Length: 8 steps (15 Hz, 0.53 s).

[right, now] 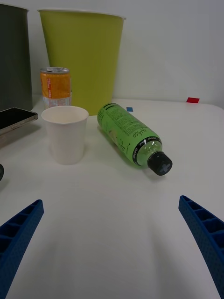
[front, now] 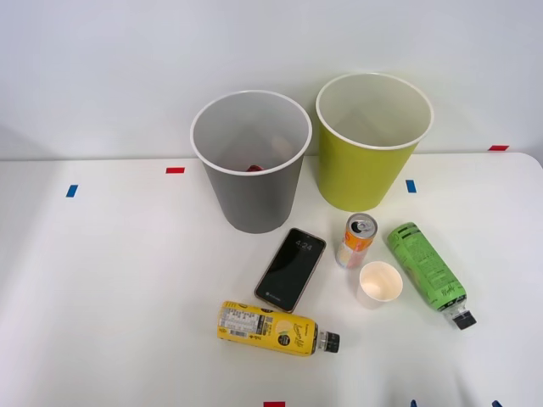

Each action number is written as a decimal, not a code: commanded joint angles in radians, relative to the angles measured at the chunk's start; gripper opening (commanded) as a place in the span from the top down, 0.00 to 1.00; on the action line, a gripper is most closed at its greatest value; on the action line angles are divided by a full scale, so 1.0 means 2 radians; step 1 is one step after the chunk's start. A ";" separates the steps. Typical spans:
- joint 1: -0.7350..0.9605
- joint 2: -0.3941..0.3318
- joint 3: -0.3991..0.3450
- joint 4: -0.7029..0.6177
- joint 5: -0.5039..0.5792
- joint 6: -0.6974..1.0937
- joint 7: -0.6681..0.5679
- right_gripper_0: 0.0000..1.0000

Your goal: Put cans in the gray bin, plastic bottles in the light green bin

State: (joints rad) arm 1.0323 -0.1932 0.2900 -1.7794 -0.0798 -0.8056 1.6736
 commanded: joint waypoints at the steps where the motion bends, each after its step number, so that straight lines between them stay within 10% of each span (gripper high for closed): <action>1: 0.000 0.000 0.000 0.000 0.000 0.000 0.000 0.00; 8: 0.000 0.000 0.000 0.000 0.000 0.000 0.000 0.00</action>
State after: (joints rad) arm 1.0324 -0.1933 0.2900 -1.7794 -0.0798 -0.8055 1.6736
